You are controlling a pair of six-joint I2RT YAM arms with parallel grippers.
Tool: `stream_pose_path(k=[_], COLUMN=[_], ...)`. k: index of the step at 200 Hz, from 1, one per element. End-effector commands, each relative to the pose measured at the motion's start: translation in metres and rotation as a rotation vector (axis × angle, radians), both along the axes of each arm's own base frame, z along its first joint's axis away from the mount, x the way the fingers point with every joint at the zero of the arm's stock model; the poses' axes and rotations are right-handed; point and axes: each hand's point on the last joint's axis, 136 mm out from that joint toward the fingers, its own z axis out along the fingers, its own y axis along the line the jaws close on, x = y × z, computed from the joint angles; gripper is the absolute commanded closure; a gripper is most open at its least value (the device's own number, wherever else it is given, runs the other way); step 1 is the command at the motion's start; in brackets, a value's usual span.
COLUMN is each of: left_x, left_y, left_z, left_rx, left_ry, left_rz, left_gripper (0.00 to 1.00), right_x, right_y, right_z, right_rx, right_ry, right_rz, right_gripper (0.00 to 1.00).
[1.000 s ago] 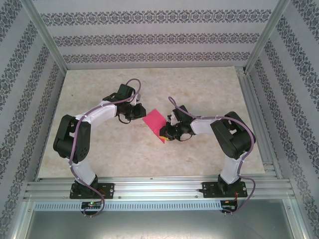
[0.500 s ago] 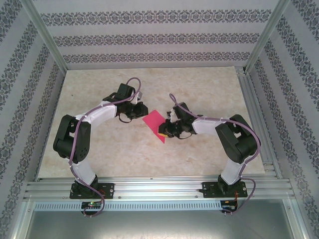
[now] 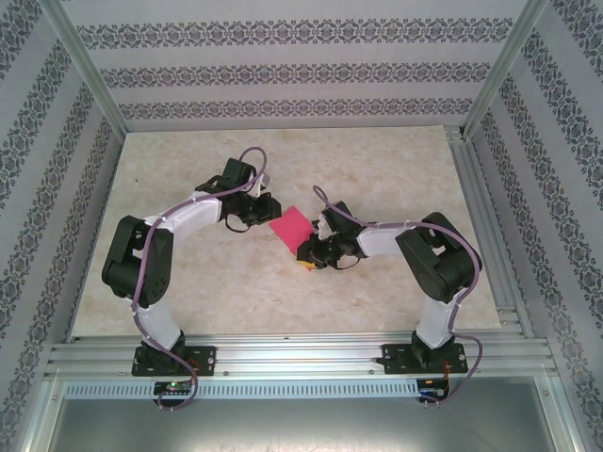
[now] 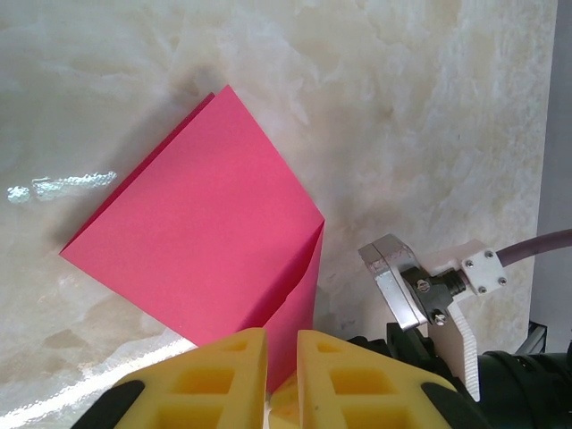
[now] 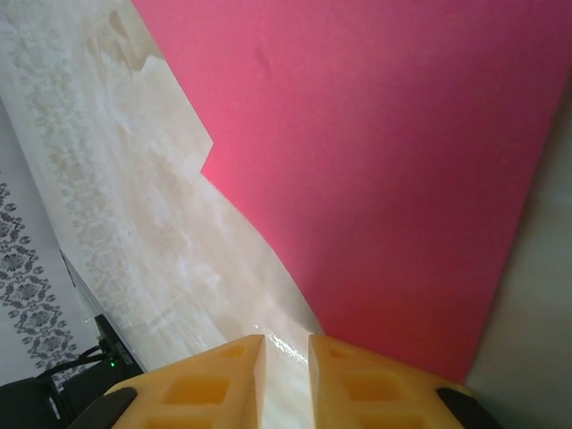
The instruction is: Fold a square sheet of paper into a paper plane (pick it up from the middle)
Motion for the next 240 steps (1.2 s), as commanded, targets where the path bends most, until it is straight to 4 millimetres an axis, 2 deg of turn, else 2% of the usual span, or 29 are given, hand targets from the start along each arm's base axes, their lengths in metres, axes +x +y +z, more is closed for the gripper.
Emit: stream_pose_path(k=[1,10,24,45,74,117,161,197,240], left_x=[0.004,0.004,0.002,-0.001,-0.006,-0.011,-0.012,-0.013,-0.017], left_y=[-0.004,-0.005,-0.005,-0.007,-0.007,-0.01,-0.008,-0.008,-0.006], left_z=[-0.002,-0.004,-0.011,-0.021,-0.038,-0.058,-0.079,-0.087,-0.095], left_rx=[-0.026,-0.031,-0.027,-0.032,-0.023,-0.01,0.011,0.017,0.032], left_ry=[-0.004,0.003,0.024,0.048,0.095,0.13,0.165,0.178,0.191], left_rz=[0.0,-0.001,0.001,-0.006,-0.006,-0.003,0.005,0.004,-0.001], left_gripper=[0.81,0.8,0.78,0.77,0.75,0.74,0.77,0.79,0.8], right_x=[0.015,0.022,0.033,0.046,0.06,0.079,0.083,0.082,0.083], right_y=[0.003,-0.002,-0.016,-0.041,-0.055,-0.05,-0.037,-0.03,-0.02], right_z=[0.04,0.053,0.06,0.049,0.032,0.017,0.006,0.003,0.012], right_rx=[0.06,0.069,0.05,-0.029,-0.132,-0.172,-0.133,-0.119,-0.085], right_ry=[-0.103,-0.135,-0.166,-0.177,-0.17,-0.158,-0.128,-0.118,-0.143], right_rz=[-0.019,-0.039,-0.071,-0.111,-0.115,-0.094,-0.077,-0.05,-0.042], right_gripper=[0.74,0.7,0.67,0.66,0.62,0.61,0.62,0.63,0.66])
